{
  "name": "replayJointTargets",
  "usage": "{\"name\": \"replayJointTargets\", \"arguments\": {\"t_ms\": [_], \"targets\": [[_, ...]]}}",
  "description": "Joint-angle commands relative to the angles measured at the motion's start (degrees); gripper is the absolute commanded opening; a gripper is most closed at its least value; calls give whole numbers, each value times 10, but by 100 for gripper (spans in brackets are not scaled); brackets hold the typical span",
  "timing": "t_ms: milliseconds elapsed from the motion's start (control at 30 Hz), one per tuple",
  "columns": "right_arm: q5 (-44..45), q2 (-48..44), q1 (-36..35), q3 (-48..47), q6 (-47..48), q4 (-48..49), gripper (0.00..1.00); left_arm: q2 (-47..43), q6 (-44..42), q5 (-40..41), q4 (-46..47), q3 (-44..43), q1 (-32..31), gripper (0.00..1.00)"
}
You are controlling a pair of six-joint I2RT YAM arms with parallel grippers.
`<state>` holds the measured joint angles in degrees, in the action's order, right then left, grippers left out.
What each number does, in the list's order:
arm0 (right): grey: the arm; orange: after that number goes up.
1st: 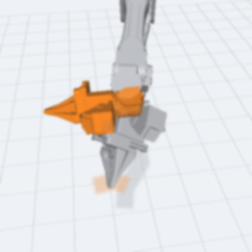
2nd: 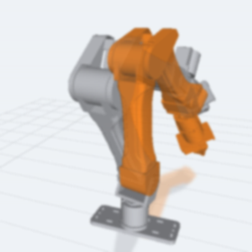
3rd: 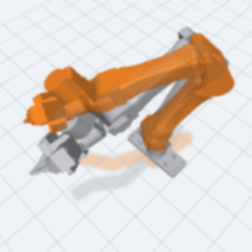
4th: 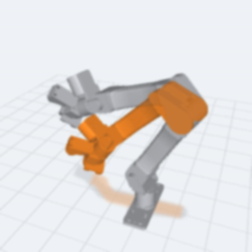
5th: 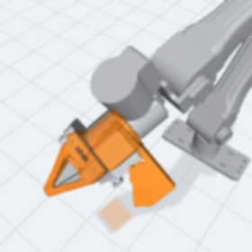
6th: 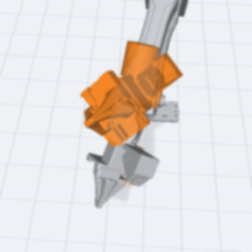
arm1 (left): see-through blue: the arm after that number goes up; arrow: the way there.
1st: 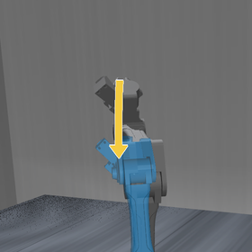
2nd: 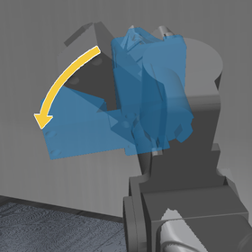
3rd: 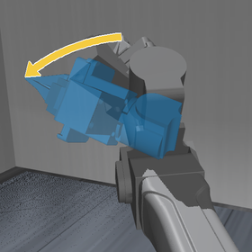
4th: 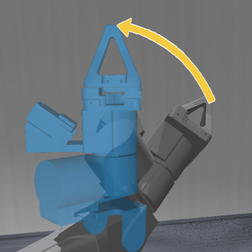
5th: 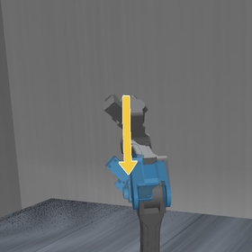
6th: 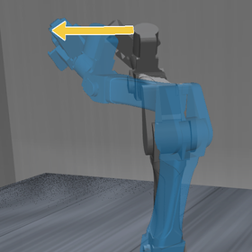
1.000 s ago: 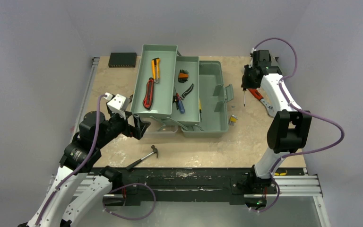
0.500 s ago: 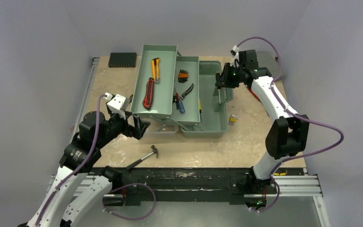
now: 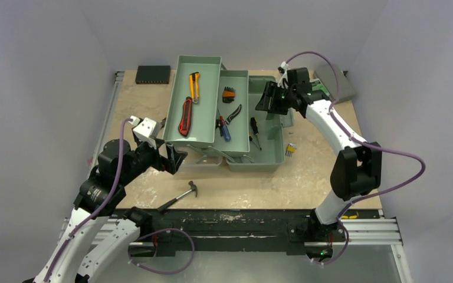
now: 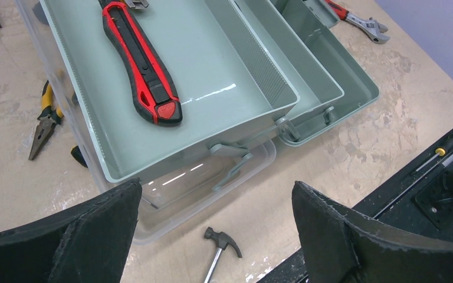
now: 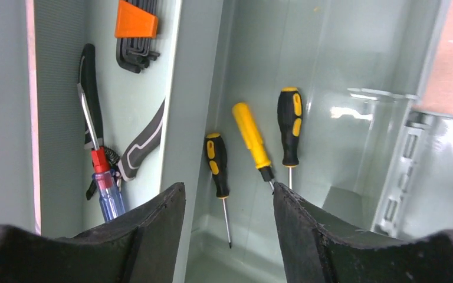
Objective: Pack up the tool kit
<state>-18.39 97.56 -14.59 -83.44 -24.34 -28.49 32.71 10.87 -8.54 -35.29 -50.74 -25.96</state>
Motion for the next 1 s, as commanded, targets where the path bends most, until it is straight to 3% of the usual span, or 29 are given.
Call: {"name": "replayJointTargets", "arguments": {"t_ms": [0,200,333,367,567,967], "targets": [[61,-80,1,11,-3,19,58,-6,-9,3,15,-5,-1,95],[240,-133,5,30,-19,-64,68,-10,-8,3,14,-5,-1,95],[343,-188,25,75,-55,-82,93,-12,-8,4,14,-4,-1,95],[349,-203,36,91,-59,-78,95,-12,-8,3,14,-4,-1,95],[321,-235,127,206,-93,-86,88,-15,-9,5,13,-4,-1,95],[217,-161,128,305,-50,45,68,-18,-8,4,12,-3,-1,95]]}}
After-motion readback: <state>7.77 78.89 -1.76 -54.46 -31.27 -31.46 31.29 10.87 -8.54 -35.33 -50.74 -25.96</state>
